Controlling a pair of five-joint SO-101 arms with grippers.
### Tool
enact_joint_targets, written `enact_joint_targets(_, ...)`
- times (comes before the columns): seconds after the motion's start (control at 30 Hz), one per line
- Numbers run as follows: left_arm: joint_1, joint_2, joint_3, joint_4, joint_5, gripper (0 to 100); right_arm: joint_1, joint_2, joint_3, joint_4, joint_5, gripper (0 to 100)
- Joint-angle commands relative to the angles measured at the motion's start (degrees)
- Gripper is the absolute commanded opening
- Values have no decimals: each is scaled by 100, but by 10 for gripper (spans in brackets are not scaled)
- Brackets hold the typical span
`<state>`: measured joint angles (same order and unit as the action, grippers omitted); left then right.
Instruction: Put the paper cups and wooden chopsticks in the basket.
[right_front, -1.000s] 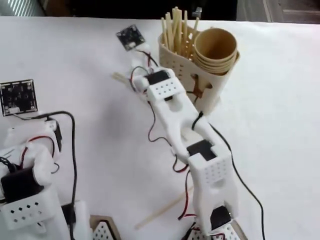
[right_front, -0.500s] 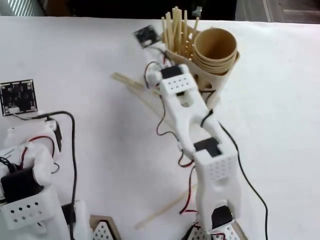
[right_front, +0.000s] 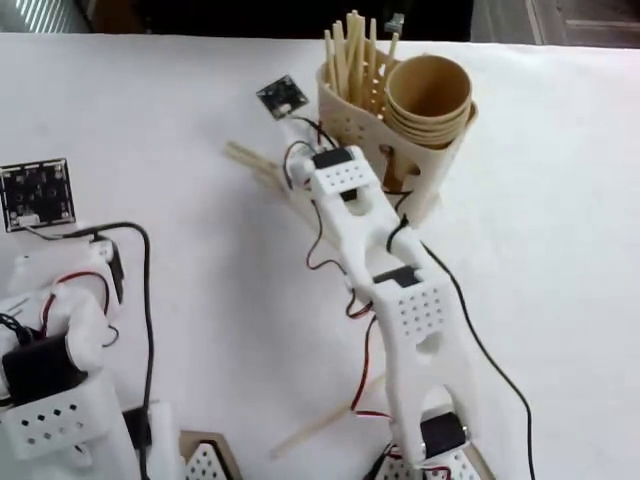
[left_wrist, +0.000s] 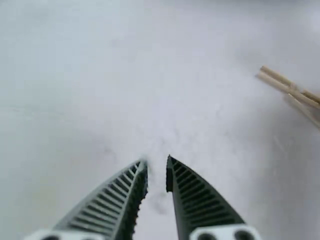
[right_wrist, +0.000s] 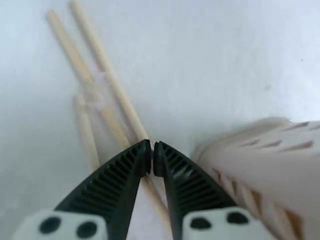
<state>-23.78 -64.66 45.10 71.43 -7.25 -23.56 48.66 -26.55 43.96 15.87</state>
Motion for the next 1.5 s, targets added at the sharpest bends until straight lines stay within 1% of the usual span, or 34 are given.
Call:
enact_joint_targets(0.0,-57,-84,-18,-79,35,80,84,66,-114,585,26,19)
enact_joint_targets(0.2,-57,-84,-18,-79,35,80,-22,-259,-237,2079,26,19)
enact_joint_targets(0.43,-57,-84,-18,-79,35,80,-514,-901,-237,3635,62,19)
enact_joint_targets(0.5,-57,-84,-18,-79,35,80,-681,-1051,-237,3925,62,19)
enact_joint_targets(0.73,-57,-84,-18,-79,35,80,-734,-1560,-229,3890,62,33)
enact_joint_targets(0.8,-57,-84,-18,-79,35,80,-796,-1648,-229,4066,35,74)
enact_joint_targets(0.97,-57,-84,-18,-79,35,80,-971,-1552,-193,4242,26,241)
enact_joint_targets(1.07,-57,-84,-18,-79,35,80,-1103,-1244,-211,4233,53,274)
enact_joint_targets(1.2,-57,-84,-18,-79,35,80,-1235,-769,-246,4084,53,273)
enact_joint_targets(1.33,-57,-84,44,-114,35,80,-1200,-382,-246,3987,62,260)
enact_joint_targets(1.4,-57,-84,44,-123,35,80,-1191,-312,-246,4004,62,203)
enact_joint_targets(1.47,-57,-84,35,-123,35,80,-1200,-312,-246,3996,62,104)
